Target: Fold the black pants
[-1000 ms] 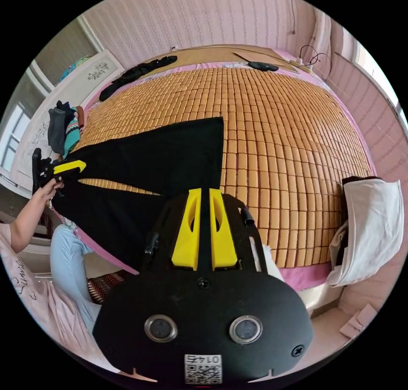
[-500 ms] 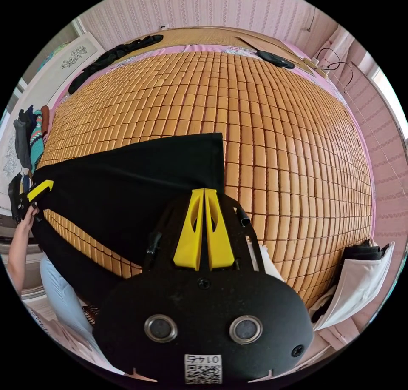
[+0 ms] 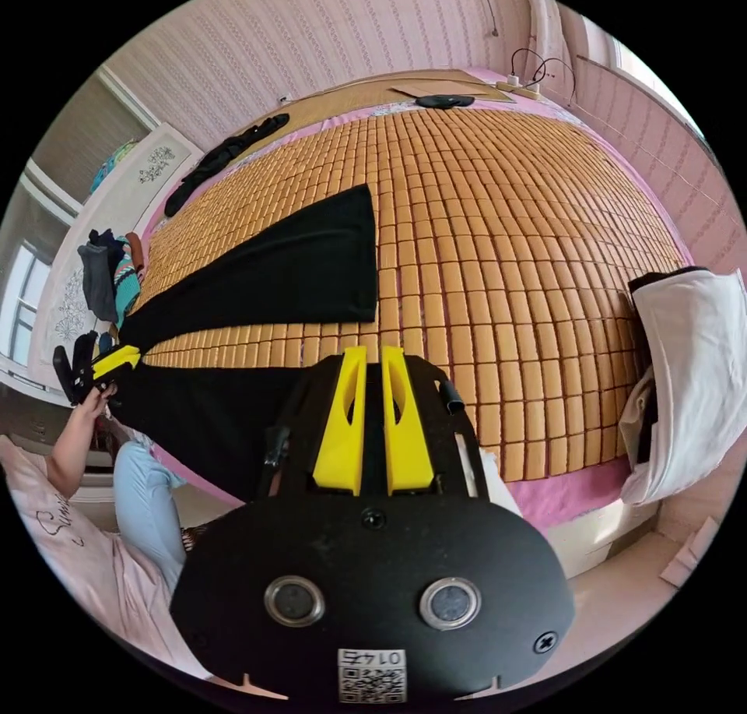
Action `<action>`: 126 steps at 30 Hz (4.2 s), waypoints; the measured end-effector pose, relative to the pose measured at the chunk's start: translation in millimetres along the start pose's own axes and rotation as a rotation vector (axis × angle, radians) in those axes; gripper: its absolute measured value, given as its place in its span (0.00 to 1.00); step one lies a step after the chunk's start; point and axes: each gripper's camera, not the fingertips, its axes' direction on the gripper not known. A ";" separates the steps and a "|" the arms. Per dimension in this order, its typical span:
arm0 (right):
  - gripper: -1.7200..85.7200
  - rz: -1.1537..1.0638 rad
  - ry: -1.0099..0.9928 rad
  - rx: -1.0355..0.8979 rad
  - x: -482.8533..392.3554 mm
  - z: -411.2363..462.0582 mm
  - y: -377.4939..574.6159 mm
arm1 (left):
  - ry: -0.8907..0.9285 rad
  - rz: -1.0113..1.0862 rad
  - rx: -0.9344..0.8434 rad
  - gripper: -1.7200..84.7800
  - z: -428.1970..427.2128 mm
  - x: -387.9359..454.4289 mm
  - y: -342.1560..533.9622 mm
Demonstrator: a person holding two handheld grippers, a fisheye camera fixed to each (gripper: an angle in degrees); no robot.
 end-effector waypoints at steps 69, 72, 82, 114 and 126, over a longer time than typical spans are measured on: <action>0.02 -0.353 0.206 -0.232 23.8 -27.3 83.5 | 0.117 -0.137 -0.086 0.01 -71.1 0.8 -51.2; 0.02 -0.466 0.324 -0.348 14.2 -12.2 85.0 | 0.170 -0.120 -0.122 0.01 -72.9 -0.3 -51.9; 0.11 -0.165 0.083 -0.303 60.5 -24.3 75.5 | 0.038 -0.309 0.031 0.05 -188.9 -49.3 10.9; 0.04 0.112 -0.185 0.024 56.0 -95.1 80.0 | -0.017 -1.552 0.454 0.01 -471.4 -173.0 405.5; 0.04 -0.085 -0.074 0.010 3.9 -81.1 -104.2 | -0.096 -1.203 0.454 0.01 -507.8 -276.7 276.3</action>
